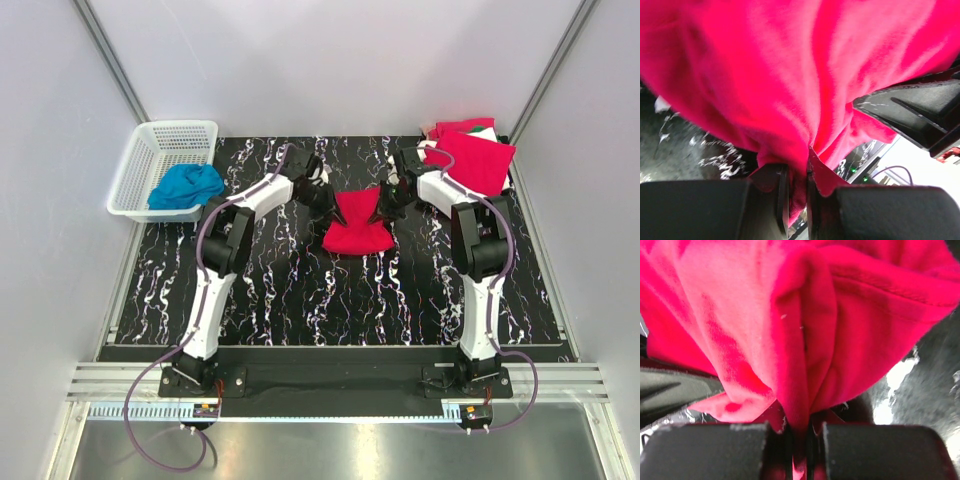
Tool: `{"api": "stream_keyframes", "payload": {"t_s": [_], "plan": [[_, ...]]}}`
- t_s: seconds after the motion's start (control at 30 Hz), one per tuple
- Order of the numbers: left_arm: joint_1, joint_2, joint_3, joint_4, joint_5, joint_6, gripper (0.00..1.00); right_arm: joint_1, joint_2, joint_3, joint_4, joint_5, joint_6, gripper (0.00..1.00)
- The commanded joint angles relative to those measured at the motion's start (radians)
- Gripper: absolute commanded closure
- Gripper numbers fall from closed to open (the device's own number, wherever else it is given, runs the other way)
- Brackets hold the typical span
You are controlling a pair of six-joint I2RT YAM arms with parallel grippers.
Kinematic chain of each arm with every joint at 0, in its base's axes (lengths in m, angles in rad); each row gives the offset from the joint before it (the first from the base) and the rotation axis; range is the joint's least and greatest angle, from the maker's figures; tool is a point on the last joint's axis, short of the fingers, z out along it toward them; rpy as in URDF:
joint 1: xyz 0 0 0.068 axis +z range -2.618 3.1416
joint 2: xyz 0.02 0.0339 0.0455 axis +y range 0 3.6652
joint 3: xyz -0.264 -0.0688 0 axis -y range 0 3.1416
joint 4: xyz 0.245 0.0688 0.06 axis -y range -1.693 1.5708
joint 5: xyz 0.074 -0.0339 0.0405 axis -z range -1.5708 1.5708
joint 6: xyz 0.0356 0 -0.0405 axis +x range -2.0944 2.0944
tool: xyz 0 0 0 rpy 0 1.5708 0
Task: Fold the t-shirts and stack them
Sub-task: Neatly place the folded tshirt to the corner
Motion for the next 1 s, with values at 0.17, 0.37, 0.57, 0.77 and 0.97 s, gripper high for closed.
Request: {"api": "stream_keyframes", "payload": {"t_s": [0.17, 0.37, 0.57, 0.77, 0.97], "plan": [[-0.021, 0.067, 0.2, -0.027, 0.036, -0.049, 0.93, -0.021, 0.056, 0.235, -0.098, 0.055, -0.08, 1.0], [-0.023, 0.107, 0.266, -0.039, 0.045, -0.063, 0.92, -0.048, 0.067, 0.297, -0.128, 0.063, -0.094, 1.0], [-0.029, 0.133, 0.33, -0.056, 0.039, -0.066, 0.93, -0.059, 0.048, 0.293, -0.13, 0.07, -0.093, 1.0], [-0.032, 0.15, 0.405, -0.073, 0.039, -0.075, 0.92, -0.067, 0.028, 0.291, -0.13, 0.078, -0.091, 1.0], [-0.036, 0.144, 0.412, -0.081, 0.035, -0.069, 0.84, -0.074, 0.009, 0.297, -0.13, 0.098, -0.083, 1.0]]}}
